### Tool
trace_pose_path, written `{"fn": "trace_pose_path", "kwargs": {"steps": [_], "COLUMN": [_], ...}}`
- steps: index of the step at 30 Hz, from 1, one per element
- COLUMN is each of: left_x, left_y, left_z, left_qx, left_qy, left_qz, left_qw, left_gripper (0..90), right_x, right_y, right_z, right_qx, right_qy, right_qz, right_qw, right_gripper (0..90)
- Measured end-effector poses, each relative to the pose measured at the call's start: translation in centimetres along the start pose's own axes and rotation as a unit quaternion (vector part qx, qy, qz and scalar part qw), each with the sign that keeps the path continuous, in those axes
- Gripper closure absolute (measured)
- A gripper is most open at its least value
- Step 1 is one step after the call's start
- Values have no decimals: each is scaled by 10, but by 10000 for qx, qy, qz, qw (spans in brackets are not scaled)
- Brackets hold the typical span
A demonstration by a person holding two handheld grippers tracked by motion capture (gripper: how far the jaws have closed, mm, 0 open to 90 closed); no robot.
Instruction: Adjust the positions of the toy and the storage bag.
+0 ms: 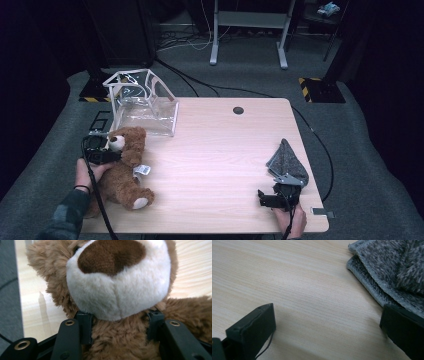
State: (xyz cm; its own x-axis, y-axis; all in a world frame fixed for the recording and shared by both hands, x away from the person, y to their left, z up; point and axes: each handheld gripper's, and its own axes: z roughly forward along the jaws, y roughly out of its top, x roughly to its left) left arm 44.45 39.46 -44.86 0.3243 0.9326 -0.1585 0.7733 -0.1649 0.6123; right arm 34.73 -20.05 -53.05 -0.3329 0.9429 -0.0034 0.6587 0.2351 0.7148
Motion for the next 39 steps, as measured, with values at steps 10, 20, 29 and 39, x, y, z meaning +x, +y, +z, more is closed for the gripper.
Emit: {"fn": "trace_pose_path", "kwargs": {"steps": [10,20,29,39], "left_x": [5,-4,-26,-47], "left_y": [-2,3,29,75], "left_z": [4,-13,-36,-28], "left_qx": [242,-245,-590,-552], "left_qy": [-139,174,163,74], "left_qz": [29,-143,121,429], "left_qw": [9996,9994,9981,9975], "left_gripper": [465,193,104,0], "right_x": [0,0,0,0], "right_y": [0,0,0,0], "right_z": [0,0,0,0], "right_qx": [-2,5,5,0], "right_qy": [-2,9,10,8], "right_qz": [4,-18,-16,-11], "right_qw": [10000,10000,10000,10000], "right_gripper": [0,0,0,0]}}
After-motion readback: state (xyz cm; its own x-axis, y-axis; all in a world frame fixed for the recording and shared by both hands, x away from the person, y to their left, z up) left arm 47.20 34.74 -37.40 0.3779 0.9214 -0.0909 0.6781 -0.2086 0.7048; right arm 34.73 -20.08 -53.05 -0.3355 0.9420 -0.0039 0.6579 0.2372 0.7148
